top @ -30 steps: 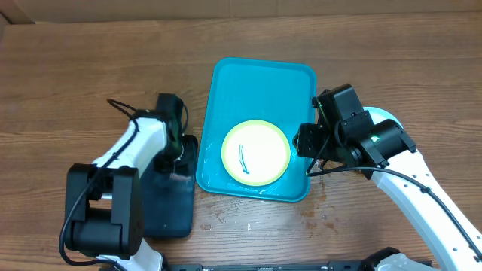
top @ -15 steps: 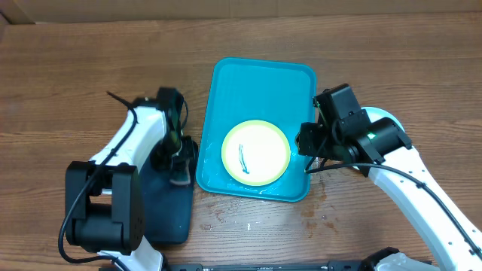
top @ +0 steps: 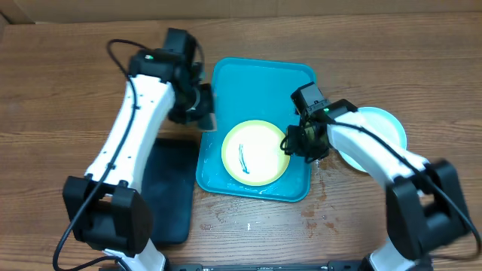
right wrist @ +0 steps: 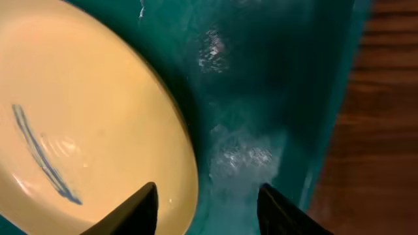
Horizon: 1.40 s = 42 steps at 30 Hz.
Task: Clean dirty plates on tray and stack at the side
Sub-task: 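Grasp the sponge from the black tray with the left gripper, then scrub the yellow plate with the sponge in the left gripper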
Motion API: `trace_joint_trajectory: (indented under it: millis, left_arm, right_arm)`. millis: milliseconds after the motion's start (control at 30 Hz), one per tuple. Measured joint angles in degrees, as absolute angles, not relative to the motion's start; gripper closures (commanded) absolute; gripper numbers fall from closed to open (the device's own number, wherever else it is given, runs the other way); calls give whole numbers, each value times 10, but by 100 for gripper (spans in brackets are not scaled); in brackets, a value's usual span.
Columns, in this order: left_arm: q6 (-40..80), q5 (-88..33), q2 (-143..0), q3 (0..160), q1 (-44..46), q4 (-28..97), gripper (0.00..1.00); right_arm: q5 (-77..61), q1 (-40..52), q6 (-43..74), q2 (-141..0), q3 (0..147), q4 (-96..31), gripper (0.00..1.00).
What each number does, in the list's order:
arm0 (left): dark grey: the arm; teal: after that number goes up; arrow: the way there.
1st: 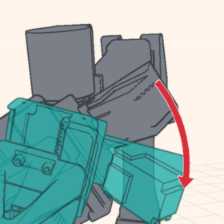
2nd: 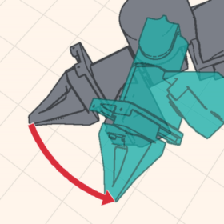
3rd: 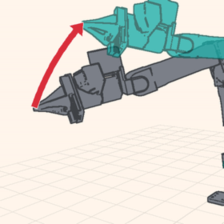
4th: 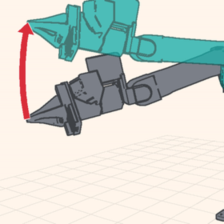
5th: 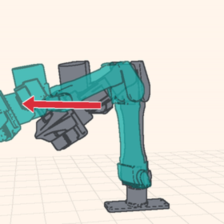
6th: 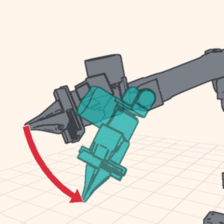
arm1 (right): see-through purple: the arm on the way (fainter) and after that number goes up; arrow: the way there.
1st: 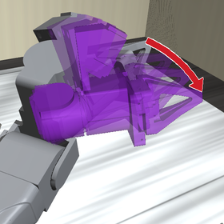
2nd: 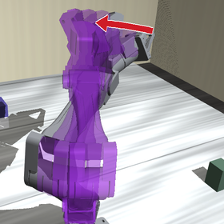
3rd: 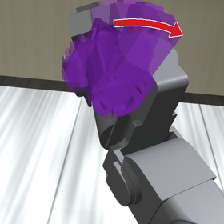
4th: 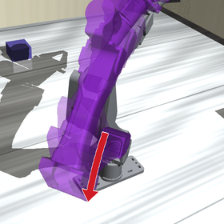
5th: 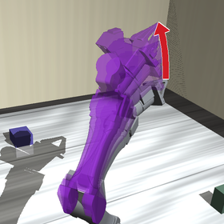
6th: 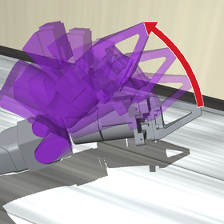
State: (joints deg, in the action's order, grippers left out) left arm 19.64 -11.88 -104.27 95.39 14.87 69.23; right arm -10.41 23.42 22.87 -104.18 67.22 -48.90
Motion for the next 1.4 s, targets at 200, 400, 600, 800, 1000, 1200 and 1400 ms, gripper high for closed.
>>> trace_joint_trajectory:
  millis: [200, 400, 600, 800, 1000, 1200, 1400]
  left_arm:
    - [246, -139, -1043, 871, 218, 588, 96]
    - [320, -145, -1052, 774, 272, 483, 96]
    - [365, -162, -1109, 742, 304, 439, 96]
    - [376, -143, -1139, 754, 295, 504, 96]
    - [375, -28, -1140, 773, 256, 580, 96]
    - [340, -32, -1142, 778, 237, 557, 96]
    - [304, -164, -1152, 777, 225, 481, 96]
  right_arm:
    - [-151, 229, 187, -1091, 672, -470, 90]
    - [-154, 229, 199, -1095, 674, -468, 96]
    - [-154, 229, 208, -1095, 675, -470, 96]
    - [-157, 231, 208, -1096, 675, -472, 96]
    - [-165, 232, 208, -1097, 676, -470, 96]
    - [-172, 237, 212, -1100, 678, -467, 96]
    - [-168, 235, 215, -1100, 679, -474, 96]
